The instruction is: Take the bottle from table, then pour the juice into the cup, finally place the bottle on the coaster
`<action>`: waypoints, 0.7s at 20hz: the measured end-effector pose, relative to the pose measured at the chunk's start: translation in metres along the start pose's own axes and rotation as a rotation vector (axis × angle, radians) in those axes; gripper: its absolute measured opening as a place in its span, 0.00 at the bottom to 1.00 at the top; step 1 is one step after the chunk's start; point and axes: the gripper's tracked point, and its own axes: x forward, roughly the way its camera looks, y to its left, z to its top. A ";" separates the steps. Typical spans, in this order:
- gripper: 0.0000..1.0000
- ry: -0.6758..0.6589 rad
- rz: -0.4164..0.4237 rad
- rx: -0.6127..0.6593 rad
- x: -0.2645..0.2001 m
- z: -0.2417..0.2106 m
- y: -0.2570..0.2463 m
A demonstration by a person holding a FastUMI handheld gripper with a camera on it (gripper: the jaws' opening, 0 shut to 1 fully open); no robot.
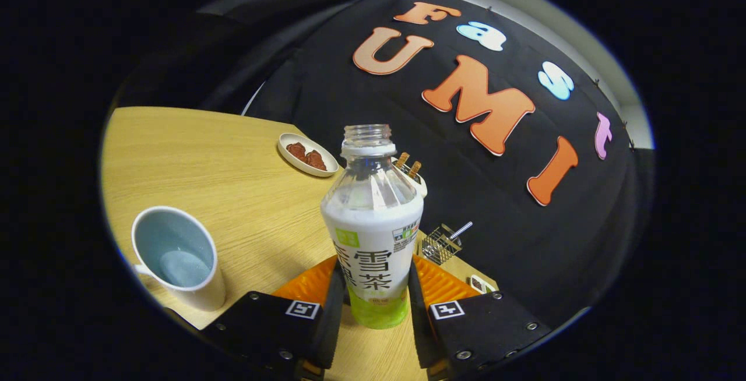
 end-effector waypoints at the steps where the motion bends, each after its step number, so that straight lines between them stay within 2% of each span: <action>1: 0.54 0.007 0.008 0.043 0.006 -0.001 0.000; 7: 0.55 -0.008 0.041 0.303 0.041 0.003 -0.002; 14: 0.54 0.008 0.025 0.447 0.068 -0.002 -0.008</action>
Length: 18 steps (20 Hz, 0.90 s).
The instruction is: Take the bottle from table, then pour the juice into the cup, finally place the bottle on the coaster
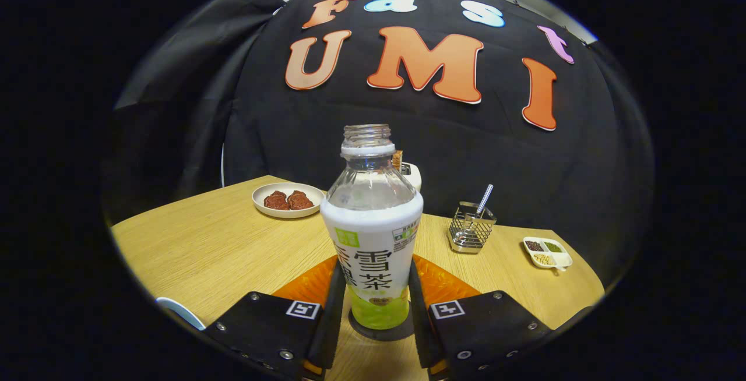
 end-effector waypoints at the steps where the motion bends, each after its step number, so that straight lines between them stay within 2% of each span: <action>1: 0.55 0.011 -0.014 -0.002 0.003 -0.005 -0.003; 4: 0.55 0.049 -0.013 0.015 0.010 -0.019 -0.005; 9: 0.55 0.040 -0.023 0.048 0.011 -0.017 -0.012; 16: 0.65 0.108 -0.024 0.074 0.003 -0.032 -0.015; 17: 0.67 0.119 -0.010 0.077 0.001 -0.034 -0.013; 18: 0.75 0.117 -0.005 0.080 -0.002 -0.033 -0.013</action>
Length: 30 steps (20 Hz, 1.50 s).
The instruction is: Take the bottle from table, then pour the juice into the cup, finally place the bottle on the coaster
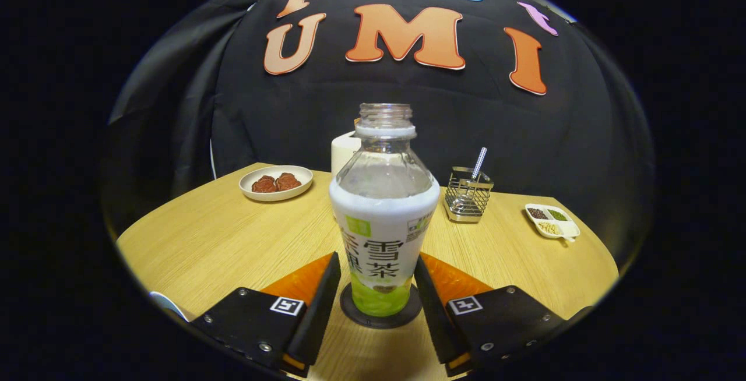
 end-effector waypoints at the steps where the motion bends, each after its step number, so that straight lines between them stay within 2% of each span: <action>1: 0.78 -0.008 -0.007 0.002 -0.004 0.003 -0.003; 4: 0.90 -0.035 -0.009 0.038 -0.020 0.015 -0.010; 10: 0.97 -0.138 0.043 0.096 -0.079 0.060 -0.017; 15: 0.97 -0.282 0.034 0.035 -0.156 0.119 -0.031; 21: 0.97 -0.454 0.052 0.022 -0.255 0.180 -0.041; 27: 0.97 -0.492 0.053 0.105 -0.316 0.188 -0.067; 30: 0.97 -0.516 -0.011 0.108 -0.334 0.181 -0.088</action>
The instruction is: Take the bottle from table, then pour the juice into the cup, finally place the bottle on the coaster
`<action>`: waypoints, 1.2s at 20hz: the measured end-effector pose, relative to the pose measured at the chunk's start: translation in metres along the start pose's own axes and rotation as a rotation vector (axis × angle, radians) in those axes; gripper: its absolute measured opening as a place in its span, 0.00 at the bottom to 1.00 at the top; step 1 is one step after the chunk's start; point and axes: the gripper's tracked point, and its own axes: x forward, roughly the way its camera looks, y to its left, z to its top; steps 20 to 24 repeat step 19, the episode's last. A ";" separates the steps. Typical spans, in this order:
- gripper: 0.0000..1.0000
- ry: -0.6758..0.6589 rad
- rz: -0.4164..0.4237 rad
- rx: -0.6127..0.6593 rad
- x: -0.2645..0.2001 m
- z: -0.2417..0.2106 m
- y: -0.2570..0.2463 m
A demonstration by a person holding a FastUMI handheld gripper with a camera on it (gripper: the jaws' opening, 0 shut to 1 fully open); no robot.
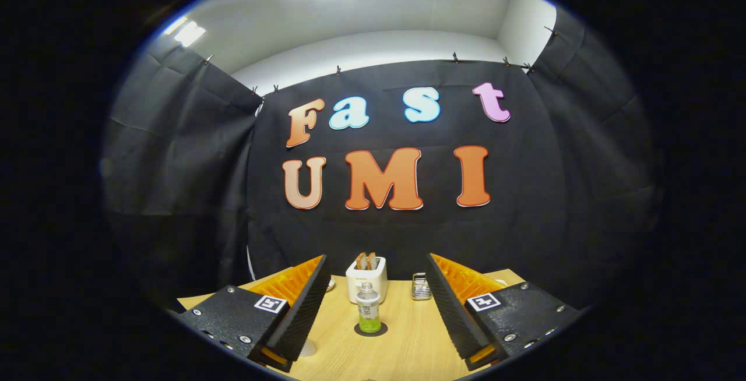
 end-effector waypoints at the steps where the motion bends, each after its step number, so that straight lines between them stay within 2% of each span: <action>1: 0.97 -0.005 -0.021 -0.008 -0.006 0.001 -0.006; 12: 0.97 -0.073 -0.156 -0.049 -0.051 -0.010 -0.040; 24: 0.97 -0.107 -0.162 -0.104 -0.052 -0.013 -0.031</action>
